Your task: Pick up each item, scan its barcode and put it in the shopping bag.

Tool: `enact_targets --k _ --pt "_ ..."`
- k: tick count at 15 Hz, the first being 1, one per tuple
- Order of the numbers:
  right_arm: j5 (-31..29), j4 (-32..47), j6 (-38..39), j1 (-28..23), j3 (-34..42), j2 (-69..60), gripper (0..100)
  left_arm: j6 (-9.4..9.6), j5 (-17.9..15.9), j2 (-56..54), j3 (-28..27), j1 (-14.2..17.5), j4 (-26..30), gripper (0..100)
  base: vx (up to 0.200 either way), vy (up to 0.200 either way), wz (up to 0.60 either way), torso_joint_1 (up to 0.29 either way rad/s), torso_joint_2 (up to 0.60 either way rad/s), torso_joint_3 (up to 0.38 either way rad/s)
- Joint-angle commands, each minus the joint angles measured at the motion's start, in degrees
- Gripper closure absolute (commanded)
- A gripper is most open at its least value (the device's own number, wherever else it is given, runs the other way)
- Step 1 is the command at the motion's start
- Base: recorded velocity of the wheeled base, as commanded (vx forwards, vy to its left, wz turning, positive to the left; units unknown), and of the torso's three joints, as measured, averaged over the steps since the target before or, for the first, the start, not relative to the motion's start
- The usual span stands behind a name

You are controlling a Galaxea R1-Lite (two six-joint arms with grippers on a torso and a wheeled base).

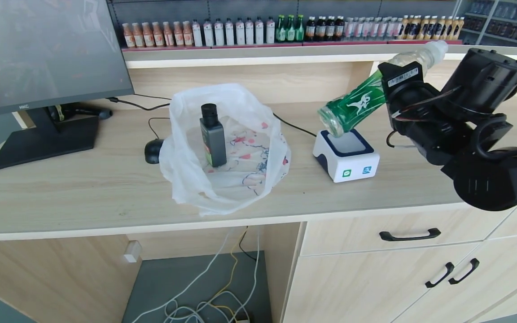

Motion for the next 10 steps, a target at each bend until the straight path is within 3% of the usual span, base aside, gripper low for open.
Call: enact_targets --k 1,10 --pt "-0.1 1.4 3.2 -1.1 0.1 -0.5 100 0.02 0.0 0.0 0.0 0.0 0.0 0 0.000 0.000 0.00 0.000 0.00 0.000" --pt "-0.2 6.4 18.3 -2.4 1.0 0.8 100 0.02 0.0 0.0 0.0 0.0 -0.1 0 0.000 0.000 0.00 0.000 0.00 0.000"
